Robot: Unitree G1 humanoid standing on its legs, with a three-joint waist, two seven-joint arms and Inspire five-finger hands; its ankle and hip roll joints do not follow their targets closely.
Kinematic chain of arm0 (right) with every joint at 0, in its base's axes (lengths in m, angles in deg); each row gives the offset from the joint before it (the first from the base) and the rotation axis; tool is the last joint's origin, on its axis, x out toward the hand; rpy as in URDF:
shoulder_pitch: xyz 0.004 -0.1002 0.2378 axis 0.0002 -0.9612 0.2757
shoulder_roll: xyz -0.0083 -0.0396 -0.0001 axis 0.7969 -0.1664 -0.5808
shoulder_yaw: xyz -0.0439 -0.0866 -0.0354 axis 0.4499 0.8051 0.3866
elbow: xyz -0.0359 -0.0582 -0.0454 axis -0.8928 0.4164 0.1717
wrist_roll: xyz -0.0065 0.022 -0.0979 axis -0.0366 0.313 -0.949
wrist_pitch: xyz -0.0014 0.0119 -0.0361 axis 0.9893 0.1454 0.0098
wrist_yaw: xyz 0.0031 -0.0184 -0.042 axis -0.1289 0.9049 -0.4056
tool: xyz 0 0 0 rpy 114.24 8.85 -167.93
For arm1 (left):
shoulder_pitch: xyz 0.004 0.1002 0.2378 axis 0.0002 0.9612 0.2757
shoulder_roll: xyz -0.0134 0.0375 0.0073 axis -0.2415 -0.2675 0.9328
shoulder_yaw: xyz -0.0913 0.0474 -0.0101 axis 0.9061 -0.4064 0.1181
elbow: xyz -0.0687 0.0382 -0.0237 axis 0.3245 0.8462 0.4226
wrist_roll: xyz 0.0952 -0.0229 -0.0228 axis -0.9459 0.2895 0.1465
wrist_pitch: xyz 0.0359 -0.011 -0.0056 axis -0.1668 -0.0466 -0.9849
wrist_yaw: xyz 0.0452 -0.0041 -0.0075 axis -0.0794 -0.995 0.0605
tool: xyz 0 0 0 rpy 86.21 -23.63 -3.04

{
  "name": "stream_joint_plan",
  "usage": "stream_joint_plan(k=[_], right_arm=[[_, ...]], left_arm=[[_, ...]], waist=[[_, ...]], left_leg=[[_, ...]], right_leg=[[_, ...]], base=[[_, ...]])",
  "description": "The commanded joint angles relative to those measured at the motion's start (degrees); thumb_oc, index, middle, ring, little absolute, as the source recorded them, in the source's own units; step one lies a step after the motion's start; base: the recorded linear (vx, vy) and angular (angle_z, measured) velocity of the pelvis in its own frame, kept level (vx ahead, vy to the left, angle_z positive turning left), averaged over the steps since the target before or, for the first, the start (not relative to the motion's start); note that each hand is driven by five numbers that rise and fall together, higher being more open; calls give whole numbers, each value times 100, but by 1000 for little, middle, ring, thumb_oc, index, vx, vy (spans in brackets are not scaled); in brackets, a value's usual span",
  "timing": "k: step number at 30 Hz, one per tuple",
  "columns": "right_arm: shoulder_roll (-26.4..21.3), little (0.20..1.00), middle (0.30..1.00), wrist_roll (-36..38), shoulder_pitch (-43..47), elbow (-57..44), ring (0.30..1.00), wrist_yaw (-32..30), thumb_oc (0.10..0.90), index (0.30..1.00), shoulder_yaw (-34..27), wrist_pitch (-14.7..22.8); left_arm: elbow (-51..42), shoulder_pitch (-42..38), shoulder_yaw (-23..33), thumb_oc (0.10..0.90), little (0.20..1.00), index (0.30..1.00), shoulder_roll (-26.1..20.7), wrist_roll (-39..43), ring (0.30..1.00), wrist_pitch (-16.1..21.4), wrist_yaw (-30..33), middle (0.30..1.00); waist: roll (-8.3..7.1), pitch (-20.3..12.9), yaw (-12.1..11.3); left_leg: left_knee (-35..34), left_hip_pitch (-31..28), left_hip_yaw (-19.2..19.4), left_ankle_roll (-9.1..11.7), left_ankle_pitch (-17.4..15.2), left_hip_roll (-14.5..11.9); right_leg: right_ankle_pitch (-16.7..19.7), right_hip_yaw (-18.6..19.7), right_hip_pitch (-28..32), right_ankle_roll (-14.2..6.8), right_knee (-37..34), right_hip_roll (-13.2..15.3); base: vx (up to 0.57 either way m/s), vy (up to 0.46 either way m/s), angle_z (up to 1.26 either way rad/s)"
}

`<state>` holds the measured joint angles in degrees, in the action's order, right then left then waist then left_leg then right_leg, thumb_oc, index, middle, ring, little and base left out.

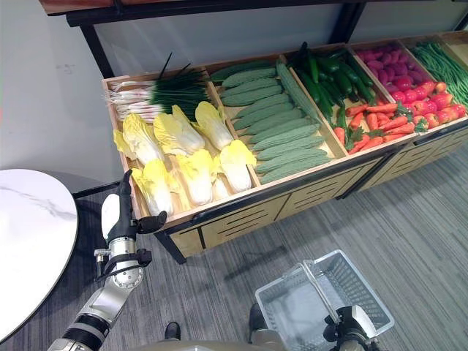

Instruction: Get the vegetables into the basket

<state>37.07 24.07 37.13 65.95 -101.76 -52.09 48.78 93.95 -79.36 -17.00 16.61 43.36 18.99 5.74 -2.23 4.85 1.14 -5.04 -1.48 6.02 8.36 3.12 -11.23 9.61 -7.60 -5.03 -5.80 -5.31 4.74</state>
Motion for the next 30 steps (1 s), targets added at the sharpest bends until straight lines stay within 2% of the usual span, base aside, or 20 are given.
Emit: stream_joint_plan(k=[1,8,14,16,17,19,20,23,24,25,30], right_arm=[[-159,300,300,214,366,12,300,-470,400,300,224,181],[-115,300,300,214,421,-35,300,-508,400,300,357,213],[-110,300,300,153,533,-120,300,-592,400,300,552,155],[-131,300,300,135,556,-136,300,-606,400,300,572,127],[-133,300,300,136,559,-136,300,-605,400,300,570,127],[-175,300,300,114,605,-149,300,-622,400,300,591,88],[-177,300,300,114,607,-150,300,-621,400,300,592,87],[-228,300,300,93,720,-117,300,-611,400,300,627,9],[-246,300,300,78,738,-137,300,-581,400,300,638,-15],[-270,300,300,54,758,-141,300,-563,400,300,646,-41],[-331,300,300,18,851,-157,300,-494,400,300,685,-91]], left_arm=[[-51,-982,-129,900,1000,1000,-322,-475,1000,295,448,1000],[386,-1379,-283,900,1000,1000,-306,-577,1000,113,607,1000],[1124,-1920,-120,900,1000,1000,130,216,1000,-79,911,1000],[1352,-2042,-62,829,901,901,210,433,901,-153,943,901],[1358,-2048,-63,810,874,874,211,435,874,-151,944,874],[1642,-2146,87,643,640,640,317,798,640,-220,929,640],[1646,-2149,89,627,618,618,318,800,618,-218,929,618],[2220,-2315,429,514,459,459,571,1712,459,-180,927,459],[2344,-2358,544,514,459,459,624,1981,459,-156,898,459],[2490,-2396,578,400,300,300,675,2178,300,-162,809,300],[2773,-2472,531,400,300,300,704,2457,300,-194,539,300]], waist=[[-274,-196,-8],[-316,-134,47],[-356,-50,148],[-357,-45,171],[-355,-44,171],[-350,-19,192],[-348,-19,194],[-331,-6,205],[-320,-7,211],[-310,-10,220],[-247,-21,241]], left_leg=[[4,162,-222,110,-97,-109],[4,258,-178,111,-83,-137],[4,407,-174,117,-12,-174],[4,424,-171,123,0,-192],[4,425,-171,123,0,-193],[4,444,-169,129,16,-211],[4,445,-169,129,17,-211],[4,446,-153,133,44,-226],[4,432,-143,137,45,-234],[4,418,-135,137,42,-235],[4,312,-85,139,13,-238]], right_leg=[[-293,-59,65,-540,31,442],[-262,-2,-76,-537,31,421],[-228,69,-259,-505,31,368],[-222,76,-291,-498,31,357],[-222,76,-292,-498,31,356],[-220,84,-323,-492,31,338],[-220,84,-324,-492,31,338],[-216,90,-323,-480,31,323],[-222,96,-314,-479,31,316],[-225,100,-304,-478,31,315],[-253,115,-231,-469,31,298]], base=[[-4,-23,-4],[-3,-11,-8],[-5,-21,-4],[0,-9,-2],[0,0,0],[0,0,0],[0,0,0],[0,0,0],[0,0,0],[9,18,-4],[4,17,-8]])
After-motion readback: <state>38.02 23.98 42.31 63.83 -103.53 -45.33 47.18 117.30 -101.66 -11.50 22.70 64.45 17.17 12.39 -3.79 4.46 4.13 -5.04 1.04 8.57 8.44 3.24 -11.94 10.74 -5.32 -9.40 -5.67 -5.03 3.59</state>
